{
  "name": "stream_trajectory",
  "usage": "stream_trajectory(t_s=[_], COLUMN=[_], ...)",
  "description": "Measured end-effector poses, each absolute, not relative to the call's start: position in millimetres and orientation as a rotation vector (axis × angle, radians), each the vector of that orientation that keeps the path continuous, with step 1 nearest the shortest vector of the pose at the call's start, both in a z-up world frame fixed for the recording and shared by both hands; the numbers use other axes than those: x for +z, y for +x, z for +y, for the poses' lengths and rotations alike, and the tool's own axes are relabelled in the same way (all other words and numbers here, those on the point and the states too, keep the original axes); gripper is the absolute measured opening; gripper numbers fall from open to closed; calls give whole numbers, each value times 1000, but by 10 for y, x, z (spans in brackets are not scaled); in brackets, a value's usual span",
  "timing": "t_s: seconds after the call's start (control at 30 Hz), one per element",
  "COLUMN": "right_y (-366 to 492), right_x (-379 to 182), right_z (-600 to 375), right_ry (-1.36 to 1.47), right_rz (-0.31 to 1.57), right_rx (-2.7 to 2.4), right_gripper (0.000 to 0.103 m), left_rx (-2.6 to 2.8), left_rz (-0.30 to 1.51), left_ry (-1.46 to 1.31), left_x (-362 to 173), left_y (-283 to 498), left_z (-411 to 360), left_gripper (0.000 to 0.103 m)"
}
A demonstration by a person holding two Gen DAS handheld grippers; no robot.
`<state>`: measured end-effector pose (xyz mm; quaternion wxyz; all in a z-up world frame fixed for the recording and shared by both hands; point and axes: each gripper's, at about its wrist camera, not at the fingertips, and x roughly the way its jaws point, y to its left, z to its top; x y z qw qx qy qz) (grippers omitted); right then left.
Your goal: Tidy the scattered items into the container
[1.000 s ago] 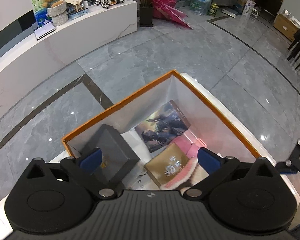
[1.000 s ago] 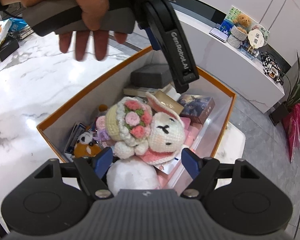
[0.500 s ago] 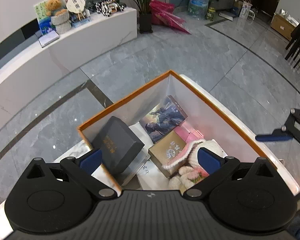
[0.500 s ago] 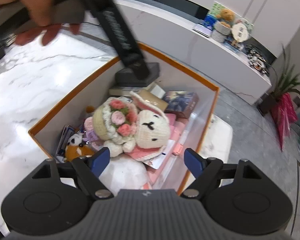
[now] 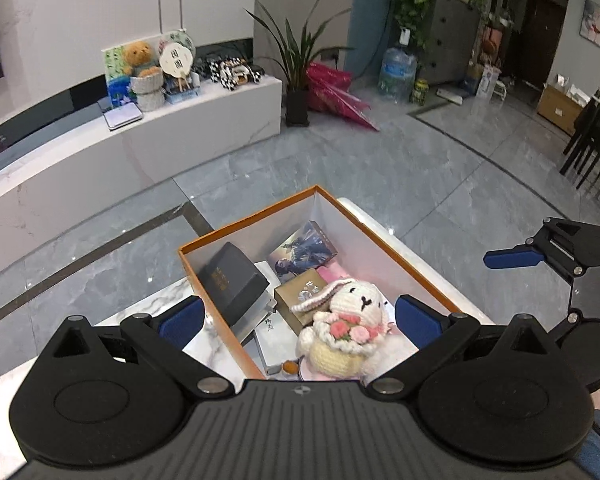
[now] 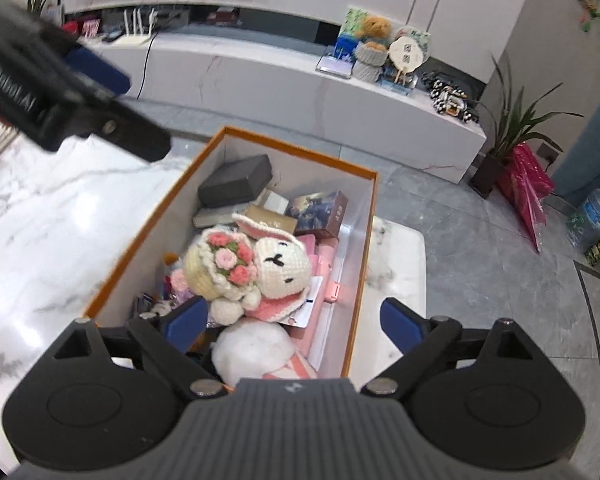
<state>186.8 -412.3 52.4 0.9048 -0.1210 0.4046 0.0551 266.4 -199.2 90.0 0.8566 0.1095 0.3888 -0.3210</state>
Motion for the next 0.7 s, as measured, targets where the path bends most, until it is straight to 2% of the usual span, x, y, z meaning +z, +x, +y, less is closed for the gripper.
stream_trajectory(t_s=[0.3, 0.7], right_y=[1484, 974], right_x=[768, 783], right_z=[-4075, -3900], right_ry=[-133, -73], right_rz=[758, 668], right_rx=[49, -89], right_gripper=[99, 102], left_rx=[-582, -426], left_rz=[795, 770], left_ry=[137, 122], left_x=[924, 778], left_y=[2302, 1792], left_z=[-1705, -1667], left_gripper=[103, 103])
